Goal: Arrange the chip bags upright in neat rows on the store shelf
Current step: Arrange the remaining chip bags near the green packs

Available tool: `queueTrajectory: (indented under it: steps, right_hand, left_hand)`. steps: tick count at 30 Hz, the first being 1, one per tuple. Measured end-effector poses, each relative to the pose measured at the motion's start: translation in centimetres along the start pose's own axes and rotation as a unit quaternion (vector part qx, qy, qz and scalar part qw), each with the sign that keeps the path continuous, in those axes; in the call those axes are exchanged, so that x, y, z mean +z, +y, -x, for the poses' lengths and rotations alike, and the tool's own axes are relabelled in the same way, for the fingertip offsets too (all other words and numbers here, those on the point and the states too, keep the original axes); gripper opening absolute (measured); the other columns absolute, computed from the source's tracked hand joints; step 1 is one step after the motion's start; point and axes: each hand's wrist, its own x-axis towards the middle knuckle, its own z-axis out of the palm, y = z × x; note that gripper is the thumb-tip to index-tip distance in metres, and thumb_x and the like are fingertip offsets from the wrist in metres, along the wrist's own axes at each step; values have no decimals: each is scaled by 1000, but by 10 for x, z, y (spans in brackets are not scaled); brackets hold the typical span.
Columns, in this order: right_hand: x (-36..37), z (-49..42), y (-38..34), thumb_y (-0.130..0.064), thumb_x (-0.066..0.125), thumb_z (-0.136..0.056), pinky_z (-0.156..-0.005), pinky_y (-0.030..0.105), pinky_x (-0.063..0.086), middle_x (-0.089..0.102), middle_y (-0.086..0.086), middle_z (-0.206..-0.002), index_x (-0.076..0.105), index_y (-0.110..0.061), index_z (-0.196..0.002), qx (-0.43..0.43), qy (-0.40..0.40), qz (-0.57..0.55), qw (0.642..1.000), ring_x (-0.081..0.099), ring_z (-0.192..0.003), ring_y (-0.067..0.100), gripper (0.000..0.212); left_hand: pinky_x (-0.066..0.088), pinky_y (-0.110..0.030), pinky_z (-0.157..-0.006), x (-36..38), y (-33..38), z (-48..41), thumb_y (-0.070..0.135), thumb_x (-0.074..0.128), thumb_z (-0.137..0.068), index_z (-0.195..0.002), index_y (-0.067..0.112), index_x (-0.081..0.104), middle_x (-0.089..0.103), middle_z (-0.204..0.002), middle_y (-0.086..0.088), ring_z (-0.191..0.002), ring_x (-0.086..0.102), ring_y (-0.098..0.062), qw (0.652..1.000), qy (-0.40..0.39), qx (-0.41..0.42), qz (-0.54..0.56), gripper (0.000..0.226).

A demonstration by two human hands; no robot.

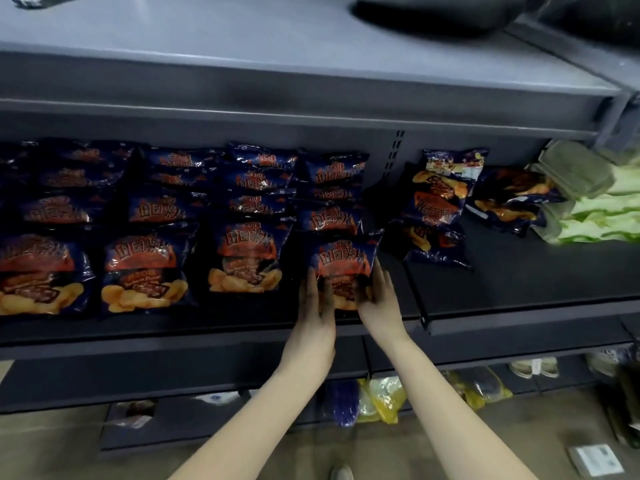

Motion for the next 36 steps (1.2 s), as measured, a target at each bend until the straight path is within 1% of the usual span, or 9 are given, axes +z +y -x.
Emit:
queueTrajectory:
  steps: [5, 8, 10, 15, 23, 26, 29, 32, 36]
  right_hand:
    - [7, 1, -3, -12, 45, -95, -112, 44, 24, 42, 5, -138, 24, -25, -148, -15, 30, 39, 999, 32, -129, 26, 59]
    - [16, 0, 5, -21, 47, -95, -102, 35, 27, 47, 7, -134, 21, -28, -149, -7, 45, 68, 997, 36, -123, 29, 60]
    - [20, -3, 8, -27, 50, -94, -94, 31, 26, 47, 6, -137, 20, -28, -149, -9, 48, 102, 994, 39, -122, 30, 63]
    - [24, -3, 7, -42, 49, -93, -99, 39, 29, 46, 5, -138, 16, -31, -149, 1, 59, 123, 991, 39, -124, 30, 66]
    - [24, 0, -5, -42, 53, -92, -102, 42, 31, 47, 10, -137, 20, -27, -149, 25, 82, 115, 990, 38, -126, 33, 67]
    - [21, 1, -6, -37, 60, -88, -105, 43, 33, 46, 6, -141, 23, -20, -148, 54, 76, 60, 994, 37, -130, 31, 72]
    - [13, 2, -6, -43, 66, -82, -105, 41, 39, 50, 1, -139, 24, -22, -146, 66, 54, 0, 996, 41, -131, 25, 80]
    - [3, 4, -6, -37, 66, -85, -96, 25, 40, 49, -3, -139, 24, -23, -146, 75, 32, -70, 994, 46, -127, 15, 76]
    - [-6, 6, -3, -29, 65, -87, -99, 28, 44, 54, -6, -132, 34, -21, -141, 71, 34, -176, 981, 52, -121, 12, 63]
  left_hand:
    - [42, -26, -102, -6, 3, -1, -4, 48, -85, -145, 6, -12, -42, -140, -16, -134, -22, -30, 999, -11, -18, -44, 86]
    - [48, -23, -92, -11, -5, -6, -6, 48, -86, -146, 6, -14, -38, -145, -18, -139, -15, -32, 997, -23, -18, -69, 86]
    - [48, -23, -92, -13, -11, -10, -7, 46, -87, -145, 6, -16, -39, -144, -18, -137, -20, -31, 996, -30, -14, -81, 85]
    - [47, -27, -95, -12, -18, -13, -10, 47, -86, -144, 3, -18, -38, -144, -20, -132, -26, -32, 993, -39, -1, -107, 89]
    - [45, -29, -98, -7, -23, -15, -11, 48, -85, -144, 5, -19, -37, -146, -20, -141, -14, -36, 996, -14, 3, -92, 91]
    - [50, -29, -92, -5, -27, -10, -10, 49, -84, -146, 4, -14, -34, -147, -20, -141, -12, -36, 996, 8, 18, -90, 89]
    - [48, -42, -96, -1, -31, -8, -10, 69, -67, -147, 1, 11, -7, -153, -26, -140, 2, -40, 992, 91, 48, -69, 100]
    - [32, -54, -106, 6, -24, -8, -9, 76, -55, -146, 5, 20, 10, -152, -28, -140, 10, -43, 987, 134, 74, -55, 108]
    - [19, -53, -108, 5, 4, -10, -17, 68, -57, -143, 14, 24, 17, -151, -23, -139, 15, -39, 979, 167, 113, -13, 101]
